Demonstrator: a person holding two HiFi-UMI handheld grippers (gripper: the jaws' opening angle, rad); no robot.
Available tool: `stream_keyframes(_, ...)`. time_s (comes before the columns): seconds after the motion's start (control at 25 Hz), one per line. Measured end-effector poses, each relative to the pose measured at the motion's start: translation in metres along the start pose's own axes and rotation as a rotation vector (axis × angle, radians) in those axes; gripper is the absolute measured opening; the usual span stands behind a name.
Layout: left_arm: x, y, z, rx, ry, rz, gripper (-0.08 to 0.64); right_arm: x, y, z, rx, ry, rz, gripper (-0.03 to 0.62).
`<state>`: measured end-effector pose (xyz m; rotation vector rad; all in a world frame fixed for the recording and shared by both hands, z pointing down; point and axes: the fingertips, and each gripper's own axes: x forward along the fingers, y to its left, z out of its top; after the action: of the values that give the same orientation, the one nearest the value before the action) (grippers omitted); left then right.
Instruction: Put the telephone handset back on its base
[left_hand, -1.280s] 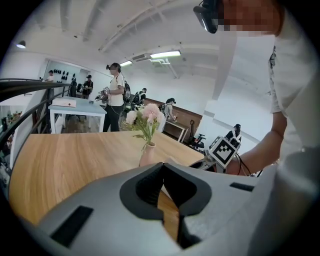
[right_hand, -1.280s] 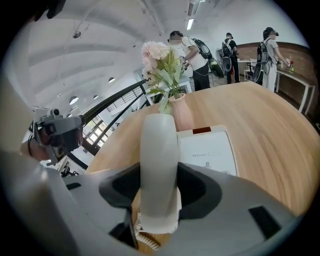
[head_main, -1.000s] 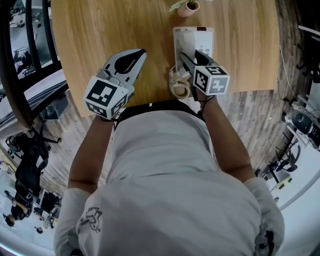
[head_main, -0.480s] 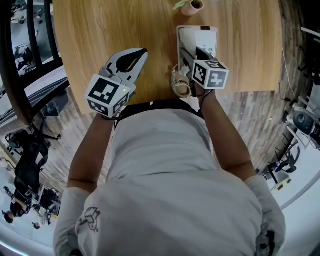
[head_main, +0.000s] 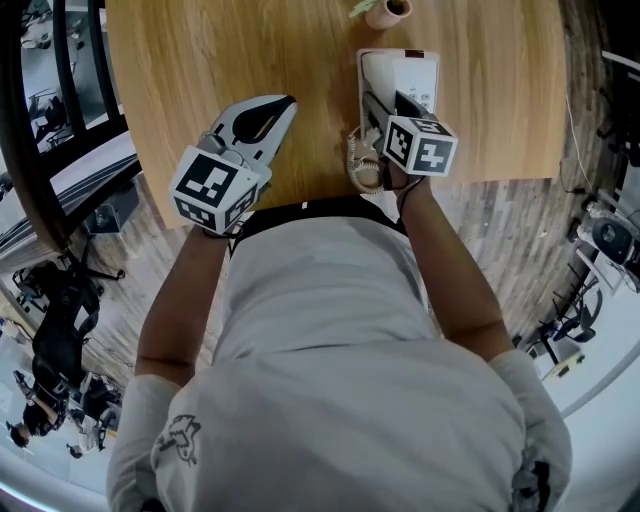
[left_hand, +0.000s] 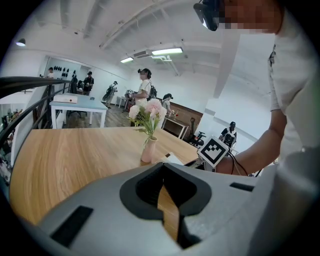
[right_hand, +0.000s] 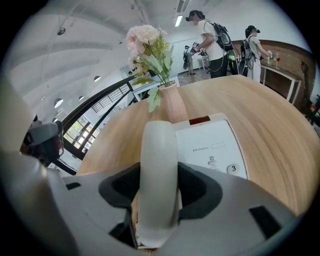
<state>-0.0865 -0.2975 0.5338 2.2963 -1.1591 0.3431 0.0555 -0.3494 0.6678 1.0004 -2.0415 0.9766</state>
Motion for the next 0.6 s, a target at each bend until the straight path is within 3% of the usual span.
stream_keyframes(0.6,-0.027,-0.001,-0.002,0.022,-0.011,-0.012,0.006,-0.022,0.013,0.002,-0.037,-0.071,-0.043,0.245)
